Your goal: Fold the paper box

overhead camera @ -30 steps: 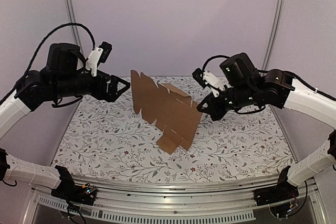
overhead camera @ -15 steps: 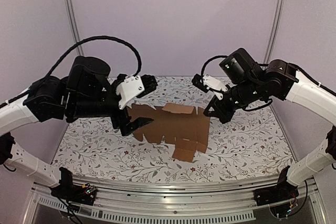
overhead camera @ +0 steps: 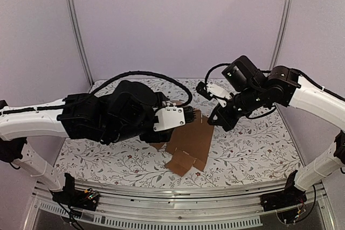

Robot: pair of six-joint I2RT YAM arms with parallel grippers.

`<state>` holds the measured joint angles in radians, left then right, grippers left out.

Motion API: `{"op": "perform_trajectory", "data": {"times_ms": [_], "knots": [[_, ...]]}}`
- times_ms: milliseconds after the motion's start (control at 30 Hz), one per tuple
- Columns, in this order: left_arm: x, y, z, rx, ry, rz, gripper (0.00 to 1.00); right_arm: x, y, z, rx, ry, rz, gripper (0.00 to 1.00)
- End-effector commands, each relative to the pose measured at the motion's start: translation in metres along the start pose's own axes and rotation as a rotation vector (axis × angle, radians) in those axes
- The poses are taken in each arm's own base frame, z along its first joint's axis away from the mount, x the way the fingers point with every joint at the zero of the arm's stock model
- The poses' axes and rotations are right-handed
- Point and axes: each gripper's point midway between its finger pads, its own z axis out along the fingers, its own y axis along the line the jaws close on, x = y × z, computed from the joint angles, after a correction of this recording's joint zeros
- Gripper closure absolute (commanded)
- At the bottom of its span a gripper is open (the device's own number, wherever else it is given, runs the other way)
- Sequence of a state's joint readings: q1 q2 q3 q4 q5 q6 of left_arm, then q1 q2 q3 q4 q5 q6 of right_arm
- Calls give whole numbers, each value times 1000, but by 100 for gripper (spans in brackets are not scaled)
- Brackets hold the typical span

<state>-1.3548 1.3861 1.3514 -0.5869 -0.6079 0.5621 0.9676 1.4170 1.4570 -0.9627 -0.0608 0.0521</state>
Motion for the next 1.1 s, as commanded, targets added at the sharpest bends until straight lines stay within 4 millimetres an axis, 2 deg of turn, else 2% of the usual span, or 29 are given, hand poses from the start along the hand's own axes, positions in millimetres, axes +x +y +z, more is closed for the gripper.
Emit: {"op": "perform_trajectory", "data": {"times_ms": [0,133,533,1067], "knots": [[-11,-3,16,-54,24,75,23,1,6,0,-32,-21,23,100],[-18,-7,28,-58,27,97,28,4,10,-2,-54,-29,33,100],[-29,7,43,-65,-30,90,42,12,16,-5,-89,-38,19,100],[-16,-2,62,18,3,70,81,12,22,-8,-112,-57,-11,100]]}}
